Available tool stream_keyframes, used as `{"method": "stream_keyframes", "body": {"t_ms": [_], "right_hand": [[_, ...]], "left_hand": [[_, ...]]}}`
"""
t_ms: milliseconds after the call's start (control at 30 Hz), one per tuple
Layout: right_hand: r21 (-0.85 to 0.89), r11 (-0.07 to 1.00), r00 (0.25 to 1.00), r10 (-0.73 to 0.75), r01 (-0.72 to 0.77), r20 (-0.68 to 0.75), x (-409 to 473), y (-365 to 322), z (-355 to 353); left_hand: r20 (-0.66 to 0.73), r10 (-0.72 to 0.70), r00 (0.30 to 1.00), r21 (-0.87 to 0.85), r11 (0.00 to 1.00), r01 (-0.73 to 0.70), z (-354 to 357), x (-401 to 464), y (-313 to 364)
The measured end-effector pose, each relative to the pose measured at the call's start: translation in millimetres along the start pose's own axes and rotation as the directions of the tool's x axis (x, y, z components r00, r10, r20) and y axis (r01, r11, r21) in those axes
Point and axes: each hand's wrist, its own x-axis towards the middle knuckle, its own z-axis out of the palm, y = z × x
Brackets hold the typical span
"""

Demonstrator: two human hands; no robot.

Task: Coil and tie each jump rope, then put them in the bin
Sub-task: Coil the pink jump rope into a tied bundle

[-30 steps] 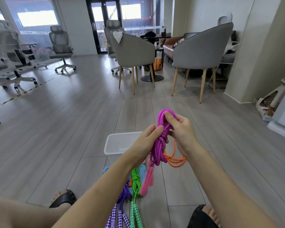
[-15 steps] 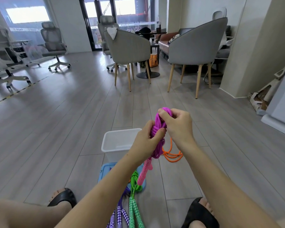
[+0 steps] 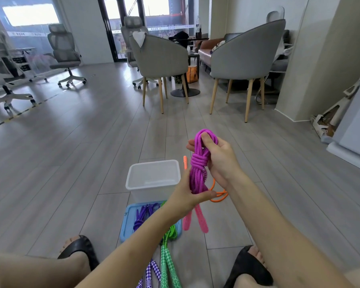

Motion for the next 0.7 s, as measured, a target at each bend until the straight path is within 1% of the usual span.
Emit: {"method": "stream_keyframes", "body": {"t_ms": [67,133,200,233,300,367,433,500,567,600,633,700], "right_hand": [[0.031,0.999,0.999,0.009,-0.008,-0.032,1,0,-2],[0.060,0.998,0.997,0.000,0.004,-0.073,3,-2,-4],[0.054,0.998,0.992,-0.030,0.037,-0.124,5,-5,-7],[0.039,0.998,0.989,-0.049,0.055,-0.142,7,-5,-8],[0.011,0.997,0.986,-0.076,0.078,-0.151,7,-4,-9],[0.000,0.997,0.989,-0.076,0.077,-0.127,7,-2,-8],[-0.001,1.000,0.998,-0.021,0.021,-0.056,9,2,-8],[-0.025,0.996,0.995,0.086,-0.085,0.056,10,8,-9],[-0.165,0.972,0.968,0.194,-0.167,0.162,8,20,-13],[-0.247,0.953,0.955,0.226,-0.176,0.192,8,28,-16],[-0.303,0.937,0.950,0.239,-0.172,0.201,9,37,-18],[-0.324,0.933,0.960,0.219,-0.153,0.176,10,56,-19]], "left_hand": [[-0.069,0.027,0.997,0.101,0.995,-0.020,-1,-2,-12],[-0.111,0.086,0.990,0.230,0.971,-0.058,-2,-4,-18],[-0.107,0.123,0.987,0.358,0.931,-0.077,1,-5,-19],[-0.103,0.127,0.987,0.387,0.919,-0.078,2,-5,-19],[-0.108,0.115,0.987,0.388,0.919,-0.065,5,-6,-19],[-0.114,0.076,0.990,0.345,0.938,-0.032,6,-3,-19],[-0.143,0.041,0.989,0.264,0.965,-0.002,5,0,-20],[-0.192,0.020,0.981,0.214,0.977,0.022,3,1,-20],[-0.211,-0.005,0.977,0.199,0.979,0.048,0,0,-22],[-0.209,-0.021,0.978,0.200,0.978,0.064,-2,-1,-24],[-0.206,-0.043,0.978,0.194,0.977,0.083,-4,-3,-29],[-0.190,-0.123,0.974,0.183,0.970,0.158,-10,-10,-44]]}}
